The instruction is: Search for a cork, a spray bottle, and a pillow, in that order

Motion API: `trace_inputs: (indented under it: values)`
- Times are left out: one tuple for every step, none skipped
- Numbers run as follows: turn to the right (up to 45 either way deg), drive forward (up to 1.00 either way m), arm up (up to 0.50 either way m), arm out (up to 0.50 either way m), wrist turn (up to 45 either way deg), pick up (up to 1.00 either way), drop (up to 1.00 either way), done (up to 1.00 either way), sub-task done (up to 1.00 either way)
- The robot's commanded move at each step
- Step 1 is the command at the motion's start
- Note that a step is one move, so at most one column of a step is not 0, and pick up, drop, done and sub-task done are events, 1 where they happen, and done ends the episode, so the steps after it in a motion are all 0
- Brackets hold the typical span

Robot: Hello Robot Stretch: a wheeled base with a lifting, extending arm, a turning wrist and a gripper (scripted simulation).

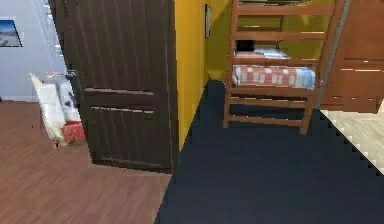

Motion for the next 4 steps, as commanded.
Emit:
trace_inputs:
  values:
    - [12.0,0.0,0.0,0.0,0.0,0.0,0.0,0.0,0.0]
    - [0.0,0.3,0.0,0.0,0.0,0.0,0.0,0.0,0.0]
    - [-45.0,0.0,0.0,0.0,0.0,0.0,0.0,0.0,0.0]
    - [-27.0,0.0,0.0,0.0,0.0,0.0,0.0,0.0,0.0]
